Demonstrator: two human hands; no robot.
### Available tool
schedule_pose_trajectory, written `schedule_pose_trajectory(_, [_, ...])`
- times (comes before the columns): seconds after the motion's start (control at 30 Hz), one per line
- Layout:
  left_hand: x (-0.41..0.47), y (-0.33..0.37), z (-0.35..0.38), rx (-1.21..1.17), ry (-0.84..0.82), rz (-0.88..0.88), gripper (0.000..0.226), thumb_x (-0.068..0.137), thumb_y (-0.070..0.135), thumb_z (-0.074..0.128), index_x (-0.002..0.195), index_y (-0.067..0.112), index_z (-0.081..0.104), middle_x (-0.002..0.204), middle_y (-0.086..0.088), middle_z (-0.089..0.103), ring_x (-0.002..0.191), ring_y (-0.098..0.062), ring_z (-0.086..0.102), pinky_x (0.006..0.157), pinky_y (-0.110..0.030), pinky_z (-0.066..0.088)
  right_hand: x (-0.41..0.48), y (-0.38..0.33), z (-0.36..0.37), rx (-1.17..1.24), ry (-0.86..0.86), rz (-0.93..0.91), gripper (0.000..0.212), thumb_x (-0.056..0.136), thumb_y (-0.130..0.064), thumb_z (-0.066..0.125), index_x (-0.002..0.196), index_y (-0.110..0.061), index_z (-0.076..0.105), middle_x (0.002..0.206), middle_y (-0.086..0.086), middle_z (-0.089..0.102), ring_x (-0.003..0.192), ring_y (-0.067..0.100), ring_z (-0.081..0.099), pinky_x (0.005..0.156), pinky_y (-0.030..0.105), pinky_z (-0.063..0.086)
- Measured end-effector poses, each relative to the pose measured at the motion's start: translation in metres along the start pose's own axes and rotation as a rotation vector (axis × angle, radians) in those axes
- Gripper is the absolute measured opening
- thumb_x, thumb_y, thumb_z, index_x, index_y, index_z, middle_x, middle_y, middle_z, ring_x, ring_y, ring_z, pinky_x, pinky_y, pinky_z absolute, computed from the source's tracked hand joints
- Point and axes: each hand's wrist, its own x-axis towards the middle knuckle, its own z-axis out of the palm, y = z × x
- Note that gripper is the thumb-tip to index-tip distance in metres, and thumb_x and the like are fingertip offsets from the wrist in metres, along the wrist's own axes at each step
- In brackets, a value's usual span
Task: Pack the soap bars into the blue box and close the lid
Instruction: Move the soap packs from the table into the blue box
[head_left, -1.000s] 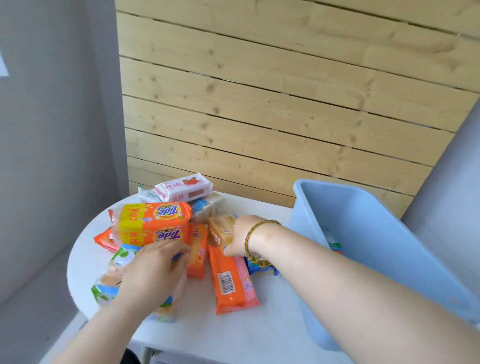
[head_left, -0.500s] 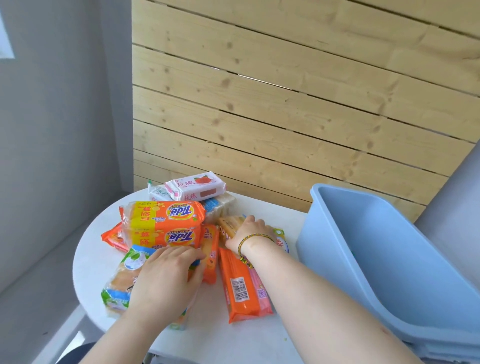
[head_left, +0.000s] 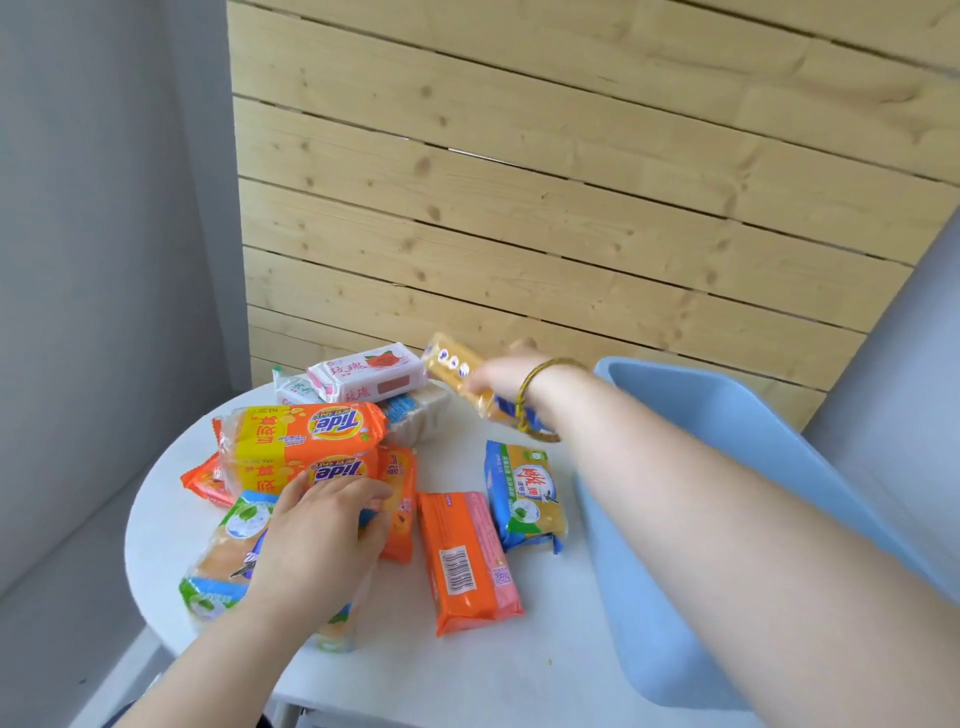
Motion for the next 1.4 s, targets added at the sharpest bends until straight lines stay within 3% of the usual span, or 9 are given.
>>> schedule_pose_trajectory(0.2, [0.013, 0.049, 0.003, -0.209, -0.047, 0.071, 0.025, 0.085, 0.015, 0.052, 0.108, 0.017, 0.062, 0.117, -0.002, 0.064, 0.112, -0.021, 0.054, 0.096, -0.028, 0.033, -0.044, 0.018, -0.087, 0.034, 0.071, -0.153, 0.061, 0.078, -0.019, 0.066, 0.133, -0.010, 0.039, 0.105, 0.013, 0.054, 0.089, 0.025, 0.056, 0.079, 0.033, 0.051])
schedule_pose_trajectory(0.27, [0.015, 0.072, 0.006, -0.357, -0.114, 0.030, 0.026, 0.086, 0.018, 0.050, 0.111, 0.020, 0.059, 0.115, 0.001, 0.063, 0.107, -0.018, 0.055, 0.086, -0.024, 0.038, -0.055, 0.036, -0.112, 0.029, 0.042, -0.147, 0.054, 0.081, -0.015, 0.062, 0.131, -0.003, 0.044, 0.132, 0.021, 0.044, 0.081, 0.023, 0.053, 0.059, 0.022, 0.046])
schedule_pose_trajectory(0.3, [0.017, 0.084, 0.010, -0.421, -0.151, 0.018, 0.026, 0.087, 0.019, 0.050, 0.111, 0.021, 0.058, 0.112, 0.003, 0.062, 0.103, -0.015, 0.054, 0.080, -0.021, 0.037, -0.058, 0.047, -0.123, 0.046, 0.014, -0.134, 0.049, 0.083, -0.012, 0.060, 0.127, 0.003, 0.045, 0.090, 0.010, 0.047, 0.079, 0.024, 0.050, 0.056, 0.020, 0.041])
schedule_pose_trajectory(0.33, [0.021, 0.098, 0.015, -0.479, -0.187, 0.013, 0.027, 0.087, 0.021, 0.050, 0.113, 0.021, 0.057, 0.108, 0.006, 0.060, 0.100, -0.011, 0.053, 0.076, -0.017, 0.034, -0.060, 0.060, -0.134, 0.074, -0.004, -0.112, 0.042, 0.083, -0.009, 0.058, 0.121, 0.006, 0.047, 0.114, 0.028, 0.060, 0.082, 0.025, 0.047, 0.062, 0.024, 0.039])
schedule_pose_trajectory(0.4, [0.030, 0.124, 0.025, -0.585, -0.237, -0.003, 0.031, 0.087, 0.025, 0.049, 0.118, 0.019, 0.053, 0.109, 0.006, 0.057, 0.101, -0.008, 0.050, 0.075, -0.014, 0.032, -0.064, 0.084, -0.150, 0.120, -0.021, -0.056, 0.029, 0.082, -0.007, 0.058, 0.110, 0.000, 0.055, 0.105, 0.024, 0.058, 0.091, 0.024, 0.044, 0.075, 0.032, 0.034])
schedule_pose_trajectory(0.53, [0.045, 0.167, 0.049, -0.655, -0.360, -0.090, 0.054, 0.085, 0.040, 0.048, 0.133, 0.017, 0.035, 0.133, 0.001, 0.047, 0.112, -0.016, 0.050, 0.089, -0.025, 0.040, -0.061, 0.126, -0.164, 0.032, 0.060, 0.048, 0.020, 0.079, -0.013, 0.063, 0.097, -0.020, 0.057, 0.086, 0.003, 0.052, 0.081, 0.019, 0.050, 0.059, 0.025, 0.036])
schedule_pose_trajectory(0.7, [0.047, 0.185, 0.068, -0.834, -0.449, -0.153, 0.022, 0.084, 0.020, 0.049, 0.105, 0.027, 0.048, 0.079, 0.013, 0.057, 0.066, -0.003, 0.057, 0.039, -0.004, 0.041, -0.042, 0.154, -0.154, -0.143, 0.014, 0.131, 0.045, 0.077, -0.019, 0.065, 0.119, -0.024, 0.047, 0.077, -0.007, 0.044, 0.062, 0.007, 0.044, 0.044, 0.019, 0.034])
schedule_pose_trajectory(1.03, [0.050, 0.180, 0.070, -0.905, -0.475, -0.143, 0.022, 0.083, 0.011, 0.046, 0.099, 0.023, 0.054, 0.073, 0.006, 0.062, 0.044, 0.007, 0.058, 0.038, -0.006, 0.042, 0.036, 0.170, -0.113, -0.518, -0.125, -0.027, 0.079, 0.076, -0.016, 0.064, 0.142, -0.021, 0.021, 0.137, 0.007, 0.043, 0.120, 0.028, 0.050, 0.090, 0.035, 0.048])
schedule_pose_trajectory(1.4, [0.052, 0.179, 0.075, -0.967, -0.503, -0.149, 0.025, 0.082, 0.009, 0.046, 0.084, 0.032, 0.055, 0.079, 0.003, 0.068, 0.051, 0.001, 0.062, 0.047, -0.012, 0.050, 0.057, 0.201, -0.094, -0.817, -0.034, -0.344, 0.067, 0.081, -0.021, 0.062, 0.140, -0.020, 0.031, 0.141, 0.004, 0.040, 0.127, 0.027, 0.034, 0.101, 0.036, 0.035])
